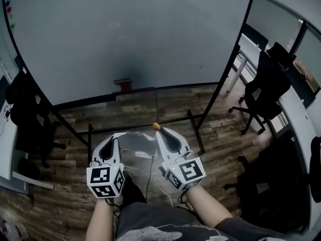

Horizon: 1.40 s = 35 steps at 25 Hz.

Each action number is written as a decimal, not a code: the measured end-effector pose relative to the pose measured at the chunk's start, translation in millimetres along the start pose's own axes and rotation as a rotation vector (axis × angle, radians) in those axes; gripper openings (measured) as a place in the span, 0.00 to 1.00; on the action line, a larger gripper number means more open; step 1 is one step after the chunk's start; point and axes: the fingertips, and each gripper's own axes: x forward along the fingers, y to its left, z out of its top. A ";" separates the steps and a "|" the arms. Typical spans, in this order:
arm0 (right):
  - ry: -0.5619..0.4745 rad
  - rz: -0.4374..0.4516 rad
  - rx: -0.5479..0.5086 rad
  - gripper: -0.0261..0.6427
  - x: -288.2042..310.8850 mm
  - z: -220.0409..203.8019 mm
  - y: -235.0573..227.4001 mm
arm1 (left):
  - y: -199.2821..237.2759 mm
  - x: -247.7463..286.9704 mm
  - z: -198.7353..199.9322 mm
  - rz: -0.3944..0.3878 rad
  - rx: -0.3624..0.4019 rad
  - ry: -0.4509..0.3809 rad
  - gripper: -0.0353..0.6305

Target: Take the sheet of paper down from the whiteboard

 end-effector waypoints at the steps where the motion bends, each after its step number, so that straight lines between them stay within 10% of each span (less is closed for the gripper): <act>1: 0.004 0.007 -0.009 0.12 -10.6 0.2 1.6 | -7.6 -8.6 -3.3 0.003 0.002 0.002 0.07; 35: 0.023 -0.009 0.022 0.11 -116.1 11.8 -12.0 | -73.8 -97.4 -30.8 0.038 0.068 0.059 0.07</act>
